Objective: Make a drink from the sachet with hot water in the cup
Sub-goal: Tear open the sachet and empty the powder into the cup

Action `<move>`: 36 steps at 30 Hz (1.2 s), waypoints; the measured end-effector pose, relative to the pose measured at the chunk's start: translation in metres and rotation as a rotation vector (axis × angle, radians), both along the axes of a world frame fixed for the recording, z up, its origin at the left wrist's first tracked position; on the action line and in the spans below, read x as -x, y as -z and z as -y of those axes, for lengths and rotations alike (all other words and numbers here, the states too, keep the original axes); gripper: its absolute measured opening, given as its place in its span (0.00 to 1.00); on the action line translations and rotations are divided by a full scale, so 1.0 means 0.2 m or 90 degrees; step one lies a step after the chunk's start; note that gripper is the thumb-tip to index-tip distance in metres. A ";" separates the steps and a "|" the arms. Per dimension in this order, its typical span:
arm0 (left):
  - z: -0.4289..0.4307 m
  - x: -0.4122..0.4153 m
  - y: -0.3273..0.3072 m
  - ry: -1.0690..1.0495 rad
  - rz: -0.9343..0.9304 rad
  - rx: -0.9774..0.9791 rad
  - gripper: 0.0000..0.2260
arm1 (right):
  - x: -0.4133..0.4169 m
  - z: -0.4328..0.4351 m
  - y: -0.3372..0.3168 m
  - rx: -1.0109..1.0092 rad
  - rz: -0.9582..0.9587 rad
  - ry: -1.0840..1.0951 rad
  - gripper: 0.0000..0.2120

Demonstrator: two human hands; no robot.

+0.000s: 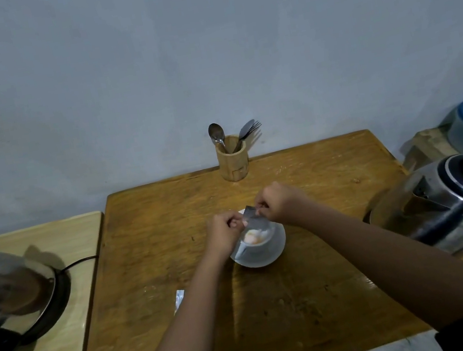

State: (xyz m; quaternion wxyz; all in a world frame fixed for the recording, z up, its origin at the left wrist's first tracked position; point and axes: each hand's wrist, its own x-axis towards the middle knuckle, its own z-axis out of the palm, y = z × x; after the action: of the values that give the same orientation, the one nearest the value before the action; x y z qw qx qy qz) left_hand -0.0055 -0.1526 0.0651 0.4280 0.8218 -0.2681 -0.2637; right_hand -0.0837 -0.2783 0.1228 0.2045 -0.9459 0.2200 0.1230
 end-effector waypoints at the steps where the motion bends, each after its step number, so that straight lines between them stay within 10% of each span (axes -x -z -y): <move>1: 0.00 0.00 0.00 0.016 0.013 -0.016 0.03 | 0.00 -0.01 -0.01 0.025 -0.009 -0.015 0.07; 18: -0.03 0.00 -0.05 -0.008 0.061 0.004 0.02 | 0.00 -0.03 -0.05 0.074 -0.034 -0.070 0.06; 23: -0.02 0.02 -0.07 -0.004 0.073 -0.015 0.04 | 0.00 -0.05 -0.06 0.102 -0.051 -0.070 0.19; 27: -0.02 0.02 -0.08 0.003 0.060 0.007 0.03 | 0.00 -0.05 -0.05 0.073 -0.063 -0.066 0.02; 36: 0.00 0.02 -0.11 0.014 0.058 0.007 0.05 | -0.01 -0.06 -0.04 0.126 -0.054 -0.053 0.06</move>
State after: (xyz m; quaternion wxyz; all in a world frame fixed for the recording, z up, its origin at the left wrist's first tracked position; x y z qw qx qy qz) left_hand -0.0103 -0.1525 0.0869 0.4173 0.8276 -0.2977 -0.2288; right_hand -0.0815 -0.2662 0.1301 0.0954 -0.9636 0.2000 0.1494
